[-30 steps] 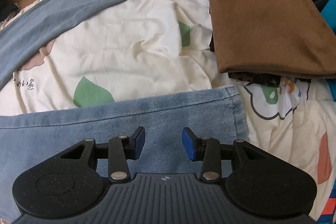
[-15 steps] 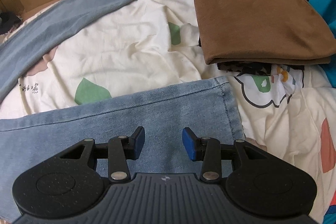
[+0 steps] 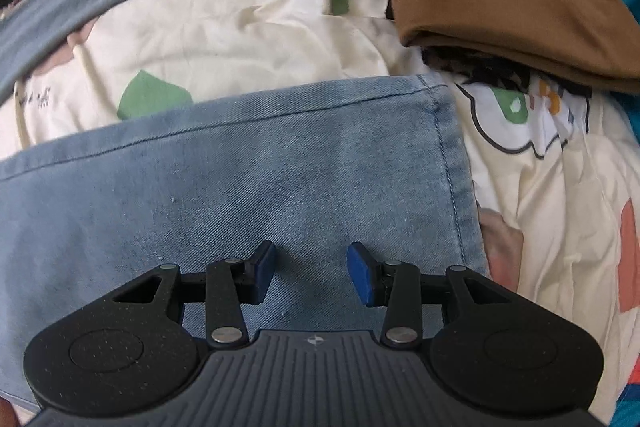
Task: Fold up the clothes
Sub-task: 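Open the left tool off the waistband while the right tool moves over the leg hem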
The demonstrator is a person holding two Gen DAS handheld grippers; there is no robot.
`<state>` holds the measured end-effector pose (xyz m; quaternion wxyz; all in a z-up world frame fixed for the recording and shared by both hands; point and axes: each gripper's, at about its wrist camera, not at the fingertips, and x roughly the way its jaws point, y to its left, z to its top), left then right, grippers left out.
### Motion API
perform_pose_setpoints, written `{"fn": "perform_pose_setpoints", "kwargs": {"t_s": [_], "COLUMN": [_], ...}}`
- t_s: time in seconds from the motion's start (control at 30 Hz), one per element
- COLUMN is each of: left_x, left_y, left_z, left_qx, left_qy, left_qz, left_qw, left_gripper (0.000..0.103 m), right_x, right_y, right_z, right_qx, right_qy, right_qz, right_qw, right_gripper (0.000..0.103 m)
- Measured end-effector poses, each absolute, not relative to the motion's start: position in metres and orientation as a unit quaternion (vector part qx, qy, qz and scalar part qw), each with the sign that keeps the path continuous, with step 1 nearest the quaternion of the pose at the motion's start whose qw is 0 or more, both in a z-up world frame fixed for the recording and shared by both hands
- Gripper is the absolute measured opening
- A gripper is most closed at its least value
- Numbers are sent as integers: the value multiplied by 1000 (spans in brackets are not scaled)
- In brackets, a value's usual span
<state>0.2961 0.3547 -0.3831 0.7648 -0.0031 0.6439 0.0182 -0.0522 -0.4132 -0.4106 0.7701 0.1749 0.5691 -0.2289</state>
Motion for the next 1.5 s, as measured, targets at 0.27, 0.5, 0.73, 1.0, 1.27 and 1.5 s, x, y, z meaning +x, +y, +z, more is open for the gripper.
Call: {"fn": "perform_pose_setpoints", "kwargs": {"t_s": [0.27,0.5,0.73,1.0,1.27,1.5], "left_x": [301,282,247,208,176,169], "left_y": [346,344,345,355,361,369], "left_z": [-388,-347,-302,-285,-315,-348], "left_qx": [10,-22,-91,-126,-178,-188], "left_qy": [653,634,616,613,627,639], "left_qz": [47,50,40,42,51,77], "left_qw": [755,771,782,779,757,742], "left_gripper": [6,45,45,42,27,10], "right_x": [-52,-67,-104,-146,-179,-180], "right_y": [-425,-453,-455,-450,-439,-428], "right_z": [-408,-389,-375,-387,-404,-408], "right_qx": [176,211,262,311,380,383], "right_qy": [564,536,514,509,502,511], "right_qz": [-249,-281,-274,-274,-280,-275], "right_qw": [768,768,770,754,725,719], "right_gripper": [52,52,52,52,51,51]}}
